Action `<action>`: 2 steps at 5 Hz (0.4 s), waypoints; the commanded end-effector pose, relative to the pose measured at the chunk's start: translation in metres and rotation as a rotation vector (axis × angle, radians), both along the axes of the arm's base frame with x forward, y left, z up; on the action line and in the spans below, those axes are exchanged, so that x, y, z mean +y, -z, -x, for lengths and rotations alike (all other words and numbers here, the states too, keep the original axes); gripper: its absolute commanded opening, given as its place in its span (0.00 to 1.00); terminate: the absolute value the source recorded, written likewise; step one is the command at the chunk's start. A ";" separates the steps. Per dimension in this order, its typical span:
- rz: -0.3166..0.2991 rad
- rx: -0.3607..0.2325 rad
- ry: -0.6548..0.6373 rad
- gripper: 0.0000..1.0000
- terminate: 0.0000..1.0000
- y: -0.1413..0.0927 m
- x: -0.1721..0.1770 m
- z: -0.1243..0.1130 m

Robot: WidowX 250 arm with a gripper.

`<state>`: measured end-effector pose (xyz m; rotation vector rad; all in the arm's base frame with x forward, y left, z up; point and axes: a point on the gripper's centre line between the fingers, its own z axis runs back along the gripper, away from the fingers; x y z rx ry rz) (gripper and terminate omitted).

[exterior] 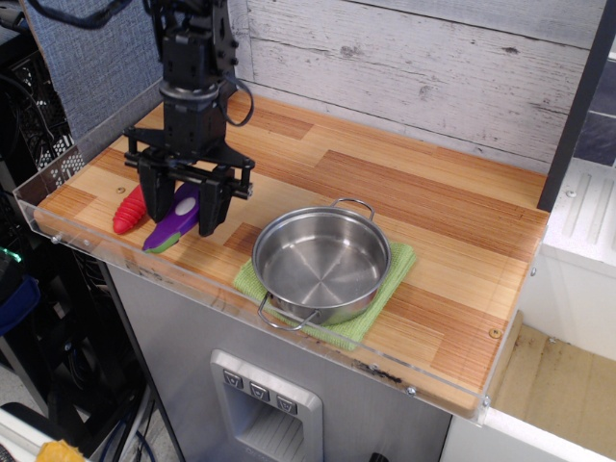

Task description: Move purple object between the fork and silve pot.

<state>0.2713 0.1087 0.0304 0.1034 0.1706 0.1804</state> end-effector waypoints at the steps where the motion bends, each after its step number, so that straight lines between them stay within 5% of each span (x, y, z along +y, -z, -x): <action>1: -0.051 -0.030 0.025 0.00 0.00 0.002 0.001 -0.009; 2: -0.053 -0.047 0.030 0.00 0.00 0.002 -0.002 -0.017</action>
